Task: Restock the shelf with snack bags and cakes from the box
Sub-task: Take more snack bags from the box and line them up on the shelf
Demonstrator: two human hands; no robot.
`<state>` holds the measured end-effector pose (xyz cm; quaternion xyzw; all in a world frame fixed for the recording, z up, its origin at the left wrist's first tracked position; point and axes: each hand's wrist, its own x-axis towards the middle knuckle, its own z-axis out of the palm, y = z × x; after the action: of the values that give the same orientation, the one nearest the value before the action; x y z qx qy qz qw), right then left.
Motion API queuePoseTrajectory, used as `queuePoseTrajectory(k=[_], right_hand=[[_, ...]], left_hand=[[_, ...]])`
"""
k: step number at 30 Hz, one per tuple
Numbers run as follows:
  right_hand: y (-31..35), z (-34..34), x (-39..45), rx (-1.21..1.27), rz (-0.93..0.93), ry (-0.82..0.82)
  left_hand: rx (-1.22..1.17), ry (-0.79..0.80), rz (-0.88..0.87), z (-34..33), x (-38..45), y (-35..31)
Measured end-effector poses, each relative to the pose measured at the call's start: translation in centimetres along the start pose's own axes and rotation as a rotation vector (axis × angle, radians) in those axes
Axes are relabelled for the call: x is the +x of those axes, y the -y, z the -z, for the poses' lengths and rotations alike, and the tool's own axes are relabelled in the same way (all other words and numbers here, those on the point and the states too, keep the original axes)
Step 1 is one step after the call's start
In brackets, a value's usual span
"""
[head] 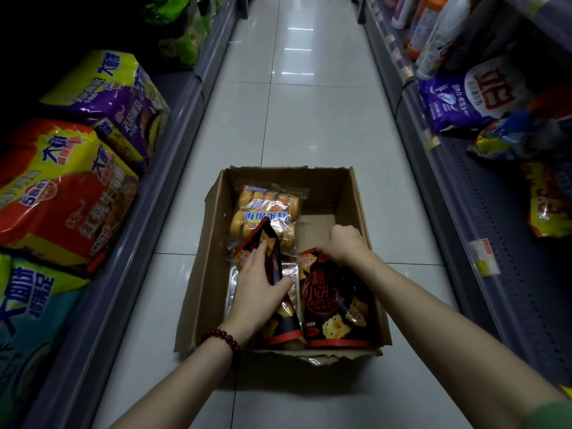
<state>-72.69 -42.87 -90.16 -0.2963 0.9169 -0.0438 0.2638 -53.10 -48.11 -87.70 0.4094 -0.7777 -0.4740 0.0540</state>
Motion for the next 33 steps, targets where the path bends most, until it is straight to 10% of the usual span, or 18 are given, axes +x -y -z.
queuePoseTrajectory(k=[5, 21, 26, 33], right_hand=[[0.2, 0.2, -0.2, -0.201, 0.091, -0.060], [-1.9, -1.9, -4.4, 1.039, 0.019, -0.028], [-2.7, -4.0, -5.9, 0.955, -0.006, 0.152], [-2.2, -5.1, -7.4, 0.675, -0.074, 0.010]], left_hand=[[-0.016, 0.013, 0.005, 0.5, -0.1, 0.2], [-0.132, 0.038, 0.088, -0.3, -0.7, -0.1], [-0.239, -0.074, 0.248, -0.4, -0.5, -1.2], [-0.255, -0.063, 0.331, 0.1, -0.9, -1.1]])
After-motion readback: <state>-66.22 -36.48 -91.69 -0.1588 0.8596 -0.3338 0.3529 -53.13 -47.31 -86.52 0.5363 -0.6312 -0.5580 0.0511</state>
